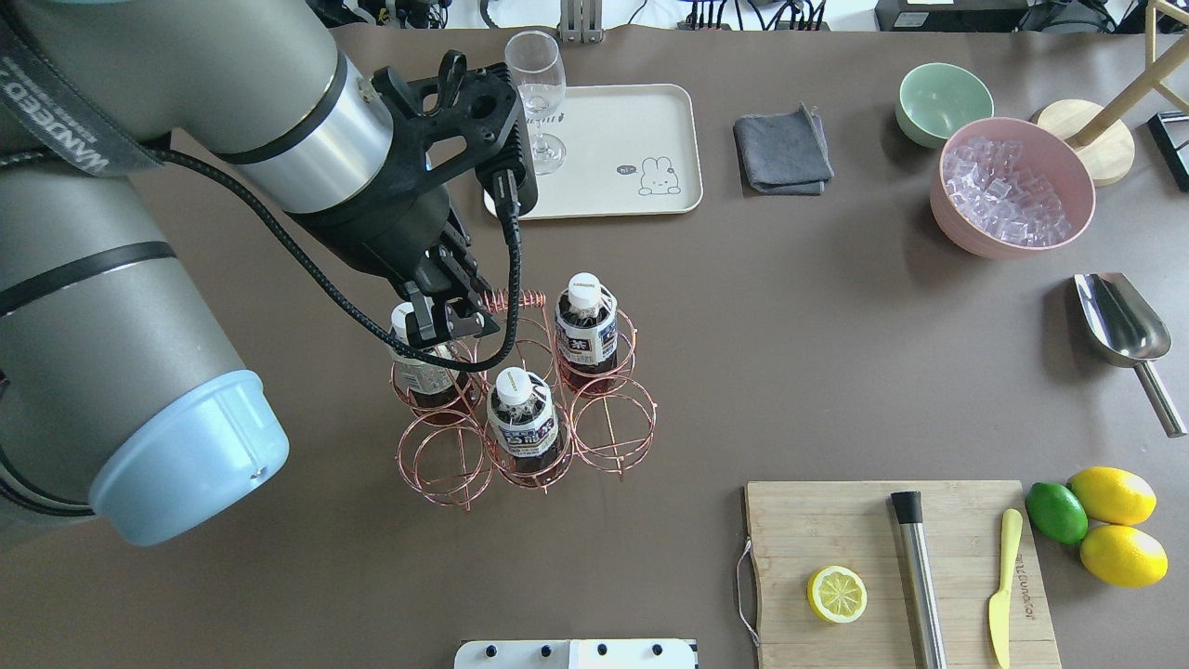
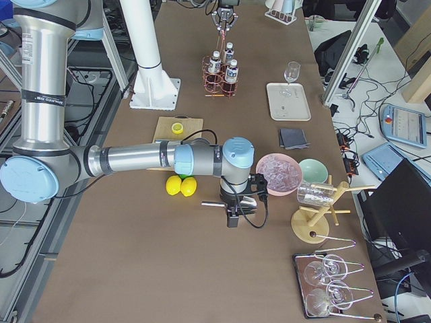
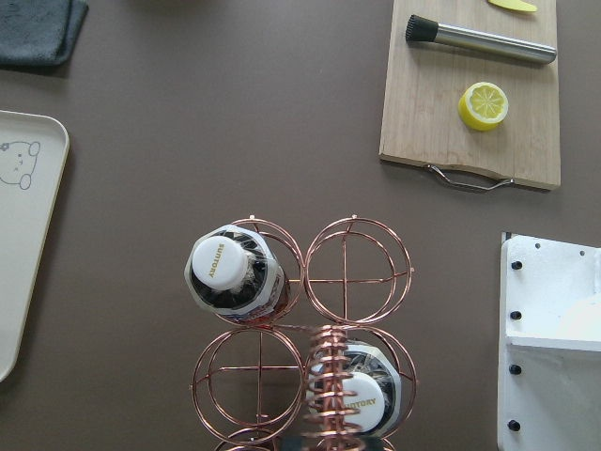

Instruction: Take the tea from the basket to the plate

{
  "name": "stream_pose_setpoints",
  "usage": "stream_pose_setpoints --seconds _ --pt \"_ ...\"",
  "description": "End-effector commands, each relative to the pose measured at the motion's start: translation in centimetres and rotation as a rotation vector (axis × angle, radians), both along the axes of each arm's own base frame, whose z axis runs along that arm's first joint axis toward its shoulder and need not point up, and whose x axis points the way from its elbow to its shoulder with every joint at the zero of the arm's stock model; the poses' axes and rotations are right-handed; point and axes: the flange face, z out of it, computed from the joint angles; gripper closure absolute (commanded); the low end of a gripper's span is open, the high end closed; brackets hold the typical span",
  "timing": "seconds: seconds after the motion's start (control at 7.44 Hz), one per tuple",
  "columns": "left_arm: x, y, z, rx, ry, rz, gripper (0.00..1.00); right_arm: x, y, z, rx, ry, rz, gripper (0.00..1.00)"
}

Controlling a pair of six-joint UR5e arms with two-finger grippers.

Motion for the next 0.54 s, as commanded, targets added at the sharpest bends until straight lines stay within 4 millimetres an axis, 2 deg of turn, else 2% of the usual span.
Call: stream_pose_setpoints --seconds 0.0,0.13,0.4 --pt "1.5 -0.3 -0.2 -0.020 0.009 0.000 1.00 -3.5 -5.8 -5.6 -0.106 -0.143 0.165 0.00" --pt "2.1 -0.8 -0.3 -0.015 0.015 0.000 1.00 -6.5 -8.0 -8.5 -0.141 -0.152 0.201 0.00" --pt "3.1 -1.0 -0.7 -0.012 0.016 0.009 1.00 -13.2 -11.6 -15.8 -0.210 -0.186 0.281 0.00"
